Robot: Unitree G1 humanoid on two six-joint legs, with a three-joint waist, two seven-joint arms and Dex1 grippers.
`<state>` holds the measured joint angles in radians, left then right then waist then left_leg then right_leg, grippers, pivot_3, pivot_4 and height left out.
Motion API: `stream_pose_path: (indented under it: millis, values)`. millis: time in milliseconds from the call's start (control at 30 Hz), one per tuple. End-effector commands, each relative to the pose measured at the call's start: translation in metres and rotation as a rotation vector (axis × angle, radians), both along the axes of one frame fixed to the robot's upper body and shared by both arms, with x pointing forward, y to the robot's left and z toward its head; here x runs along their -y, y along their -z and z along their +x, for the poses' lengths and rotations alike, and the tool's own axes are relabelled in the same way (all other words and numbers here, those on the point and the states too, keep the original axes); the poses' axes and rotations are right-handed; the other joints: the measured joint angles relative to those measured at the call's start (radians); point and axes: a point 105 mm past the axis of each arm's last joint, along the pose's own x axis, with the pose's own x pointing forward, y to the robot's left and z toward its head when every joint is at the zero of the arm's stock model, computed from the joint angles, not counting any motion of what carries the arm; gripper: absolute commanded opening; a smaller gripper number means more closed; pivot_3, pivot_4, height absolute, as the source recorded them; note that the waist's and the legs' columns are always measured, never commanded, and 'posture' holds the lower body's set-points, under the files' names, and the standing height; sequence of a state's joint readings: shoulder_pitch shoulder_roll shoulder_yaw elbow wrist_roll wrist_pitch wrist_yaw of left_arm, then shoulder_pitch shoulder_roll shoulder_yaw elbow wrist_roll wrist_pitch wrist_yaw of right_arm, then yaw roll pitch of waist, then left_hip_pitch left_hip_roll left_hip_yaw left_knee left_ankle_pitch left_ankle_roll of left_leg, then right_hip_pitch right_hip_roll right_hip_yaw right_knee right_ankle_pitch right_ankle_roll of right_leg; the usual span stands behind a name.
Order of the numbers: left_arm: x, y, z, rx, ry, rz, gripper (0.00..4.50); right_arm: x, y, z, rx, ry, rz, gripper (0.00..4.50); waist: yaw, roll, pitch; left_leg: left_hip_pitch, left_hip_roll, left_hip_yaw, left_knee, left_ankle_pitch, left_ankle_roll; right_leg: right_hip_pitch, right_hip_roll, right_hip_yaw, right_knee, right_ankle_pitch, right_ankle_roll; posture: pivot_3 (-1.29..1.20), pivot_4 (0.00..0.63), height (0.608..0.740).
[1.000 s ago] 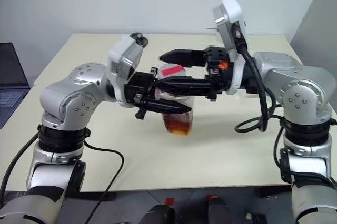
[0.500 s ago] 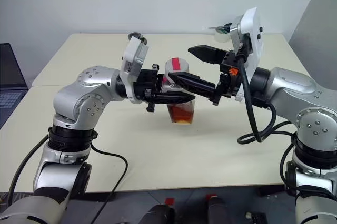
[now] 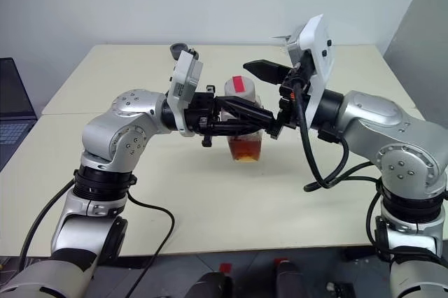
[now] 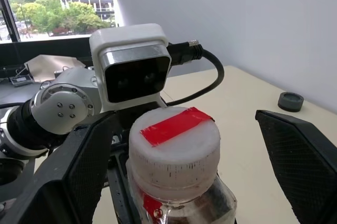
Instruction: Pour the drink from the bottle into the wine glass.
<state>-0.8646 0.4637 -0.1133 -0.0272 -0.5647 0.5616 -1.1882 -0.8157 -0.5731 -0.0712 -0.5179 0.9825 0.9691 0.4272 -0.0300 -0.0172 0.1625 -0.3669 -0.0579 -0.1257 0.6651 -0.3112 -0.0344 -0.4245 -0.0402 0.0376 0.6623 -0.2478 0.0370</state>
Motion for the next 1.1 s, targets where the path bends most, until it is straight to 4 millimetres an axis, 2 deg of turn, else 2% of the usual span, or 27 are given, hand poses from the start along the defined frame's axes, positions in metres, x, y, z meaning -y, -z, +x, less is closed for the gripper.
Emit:
stream_pose_path:
  millis: [33,633,1100]
  values:
    - [0.002,-0.015,-0.005,0.066,0.012,-0.022,1.73,0.002,-0.010,-0.002,0.059,0.009,0.022,4.47,0.000,0.000,0.000,0.000,0.000,0.000,0.000,0.000,0.000,0.000,0.000,0.000,0.000,0.000,0.000,0.00,0.150,0.740]
    - [0.001,-0.012,-0.007,0.062,0.020,-0.020,1.73,0.026,-0.006,-0.007,0.039,0.065,0.021,4.47,0.000,0.000,0.000,0.000,0.000,0.000,0.000,0.000,0.000,0.000,0.000,0.000,0.000,0.000,0.000,0.00,0.150,0.740]
    - [0.002,-0.011,-0.009,0.062,0.029,-0.019,1.73,0.031,-0.006,-0.015,0.023,0.057,0.020,4.47,0.000,0.000,0.000,0.000,0.000,0.000,0.000,0.000,0.000,0.000,0.000,0.000,0.000,0.000,0.000,0.00,0.150,0.740]
